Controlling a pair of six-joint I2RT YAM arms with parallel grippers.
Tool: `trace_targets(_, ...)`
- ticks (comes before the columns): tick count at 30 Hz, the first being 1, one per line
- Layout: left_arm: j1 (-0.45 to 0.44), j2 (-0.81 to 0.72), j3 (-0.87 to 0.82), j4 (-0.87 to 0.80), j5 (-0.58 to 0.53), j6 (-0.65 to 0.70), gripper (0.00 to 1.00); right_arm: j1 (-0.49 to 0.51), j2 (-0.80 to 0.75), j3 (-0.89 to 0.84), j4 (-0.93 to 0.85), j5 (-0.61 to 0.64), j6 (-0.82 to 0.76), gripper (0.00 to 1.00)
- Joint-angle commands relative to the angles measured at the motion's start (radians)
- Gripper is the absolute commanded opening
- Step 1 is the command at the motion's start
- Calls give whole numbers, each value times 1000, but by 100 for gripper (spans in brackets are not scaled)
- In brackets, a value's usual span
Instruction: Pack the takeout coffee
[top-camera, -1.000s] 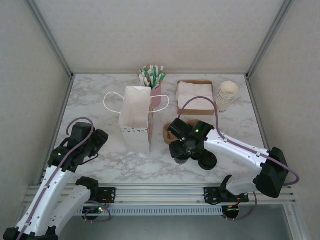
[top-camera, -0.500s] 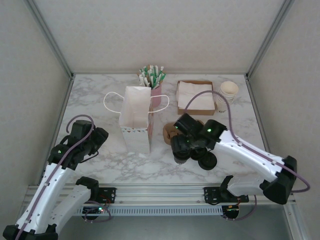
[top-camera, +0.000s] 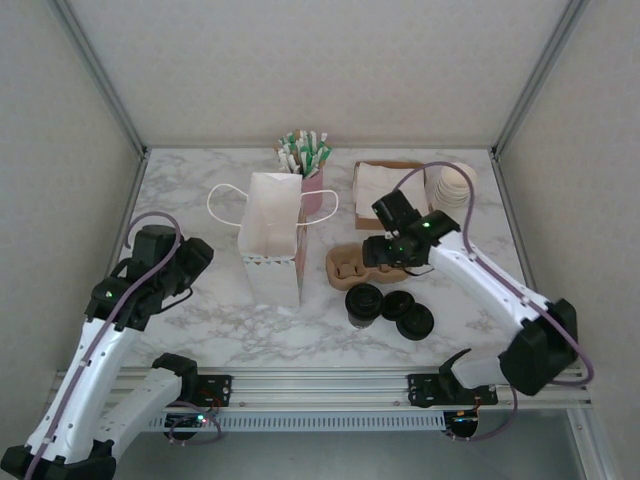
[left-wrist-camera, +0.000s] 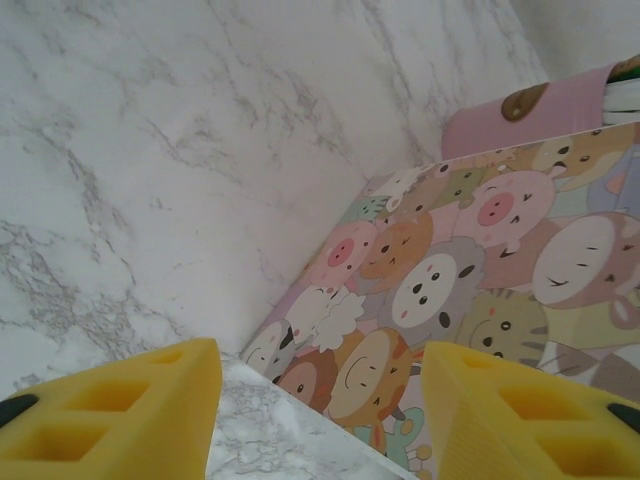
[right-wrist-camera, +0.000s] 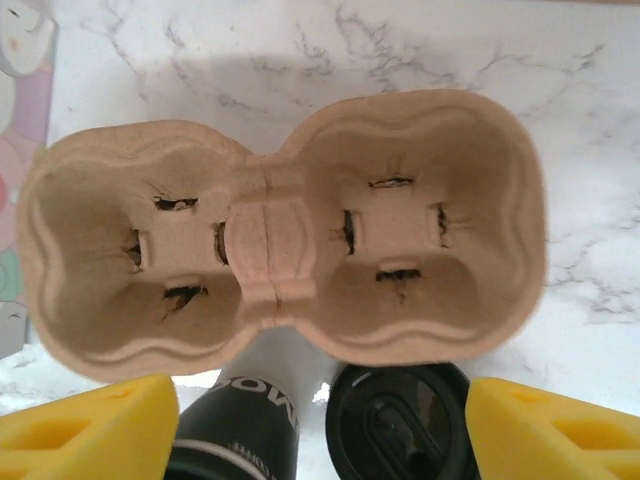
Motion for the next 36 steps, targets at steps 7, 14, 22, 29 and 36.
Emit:
trace_targets(7,-9,-23,89,-76,-79,33,57,-3,183,57,83,-34,-112,69)
trace_targets(14,-9,-27,137,-106,-104,37,59,-2,263,76,94,-50,-140,65)
trace_targets(22,-9,-13,216,-124,-134,76,61,-2,323,60,112,-52,-167,61)
trace_targets(29,-9,50,279,-117,-56,86,61,-1,366,65,124,-45,-176,57)
trace_targets(36,-9,98,327,-120,-9,105,61,-1,362,76,117,-66,-184,50)
